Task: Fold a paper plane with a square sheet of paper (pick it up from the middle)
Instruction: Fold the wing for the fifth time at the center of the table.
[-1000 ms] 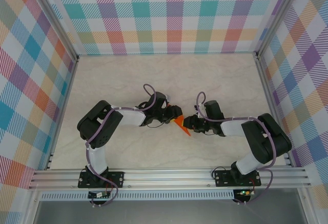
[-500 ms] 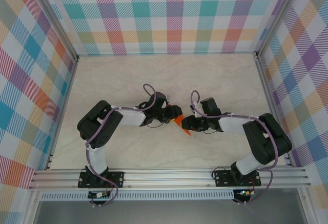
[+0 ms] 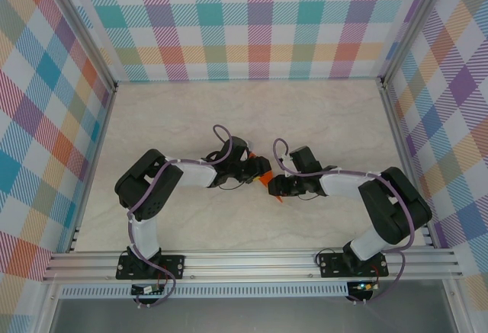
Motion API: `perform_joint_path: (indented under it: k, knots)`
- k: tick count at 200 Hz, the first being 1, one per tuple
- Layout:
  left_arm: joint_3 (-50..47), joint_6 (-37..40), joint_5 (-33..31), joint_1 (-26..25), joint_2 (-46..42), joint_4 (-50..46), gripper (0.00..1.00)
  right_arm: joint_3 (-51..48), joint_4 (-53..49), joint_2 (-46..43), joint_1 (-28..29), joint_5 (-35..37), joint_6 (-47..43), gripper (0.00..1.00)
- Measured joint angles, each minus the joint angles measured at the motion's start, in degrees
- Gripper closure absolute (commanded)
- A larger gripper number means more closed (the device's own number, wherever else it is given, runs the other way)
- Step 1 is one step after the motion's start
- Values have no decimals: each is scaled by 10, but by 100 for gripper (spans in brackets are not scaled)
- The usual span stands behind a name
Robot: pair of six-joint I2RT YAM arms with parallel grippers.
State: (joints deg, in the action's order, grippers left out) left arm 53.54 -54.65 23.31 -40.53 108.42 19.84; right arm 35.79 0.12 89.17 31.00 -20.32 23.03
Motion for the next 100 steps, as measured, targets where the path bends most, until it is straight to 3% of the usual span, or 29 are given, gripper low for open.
perform_joint_path:
  k: [100]
  knots:
    - [9, 0, 0, 0, 3, -2, 53, 0, 5, 0, 0, 3, 19, 87]
